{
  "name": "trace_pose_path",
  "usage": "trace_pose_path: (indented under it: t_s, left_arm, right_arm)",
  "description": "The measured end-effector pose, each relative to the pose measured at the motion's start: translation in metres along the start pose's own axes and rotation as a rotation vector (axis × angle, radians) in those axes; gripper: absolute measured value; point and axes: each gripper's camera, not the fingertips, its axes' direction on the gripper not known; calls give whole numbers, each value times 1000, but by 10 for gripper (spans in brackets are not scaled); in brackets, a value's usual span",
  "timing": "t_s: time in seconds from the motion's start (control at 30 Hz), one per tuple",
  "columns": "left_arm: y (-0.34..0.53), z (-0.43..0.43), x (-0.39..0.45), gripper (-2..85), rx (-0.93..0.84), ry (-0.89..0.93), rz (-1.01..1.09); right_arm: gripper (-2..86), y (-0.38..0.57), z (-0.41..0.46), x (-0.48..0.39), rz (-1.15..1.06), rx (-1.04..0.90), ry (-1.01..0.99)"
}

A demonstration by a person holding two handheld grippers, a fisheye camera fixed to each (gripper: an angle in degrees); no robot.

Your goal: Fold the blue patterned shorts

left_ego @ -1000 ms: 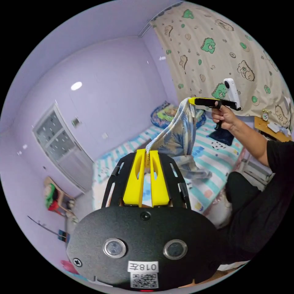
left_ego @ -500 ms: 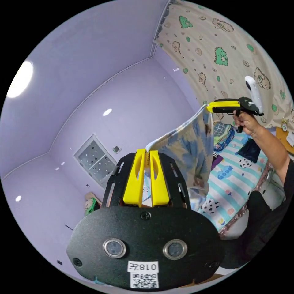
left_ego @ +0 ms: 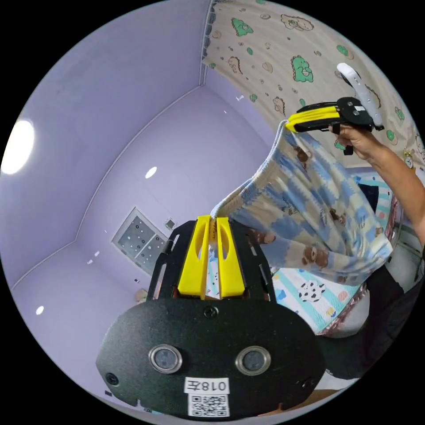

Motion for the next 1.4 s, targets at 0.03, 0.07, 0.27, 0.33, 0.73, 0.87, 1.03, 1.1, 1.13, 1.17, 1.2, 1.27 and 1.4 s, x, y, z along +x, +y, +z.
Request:
trace_pose_path:
  t_s: [0.03, 0.07, 0.27, 0.33, 0.73, 0.87, 1.03, 1.1, 1.13, 1.17, 1.2, 1.27, 1.4]
  left_arm:
    - [4, -3, -8, 5, 36, 20, -25]
    - [6, -3, -12, 5, 46, 33, -38]
    - [1, -12, -38, 6, 75, 0, -37]
    - [2, -47, -40, 5, 235, -56, -35]
    - [-16, 28, -12, 4, 34, -40, 13]
    - [-41, 33, 31, 3, 114, 110, 59]
    - [-111, 50, 143, 3, 294, 528, 124]
    - [-139, 54, 193, 3, 357, 656, 171]
    - [-155, 54, 226, 3, 404, 722, 199]
    - [-162, 53, 240, 3, 429, 752, 209]
    - [-174, 52, 266, 3, 482, 806, 217]
    - [-183, 50, 292, 3, 572, 881, 190]
    - [-160, 82, 319, 4, 704, 927, 65]
  right_arm:
    - [8, 1, -13, -2, 18, 20, 2]
    - [8, 1, -22, -3, 35, 14, -18]
    - [8, -7, -63, -24, 24, 54, -12]
    - [8, -6, -84, -25, 80, 166, -29]
    - [8, -3, -64, -41, 119, 51, 27]
    - [8, 13, -66, -6, 107, 7, 171]
    - [8, 54, -81, 75, 249, -55, 346]
    - [8, 67, -92, 107, 282, -71, 454]
    - [8, 72, -100, 126, 298, -74, 530]
    - [8, 74, -108, 146, 320, -62, 599]
    - [8, 74, -112, 154, 330, -47, 628]
    - [9, 65, -122, 183, 370, 28, 710]
    - [9, 47, -90, 208, 371, 98, 720]
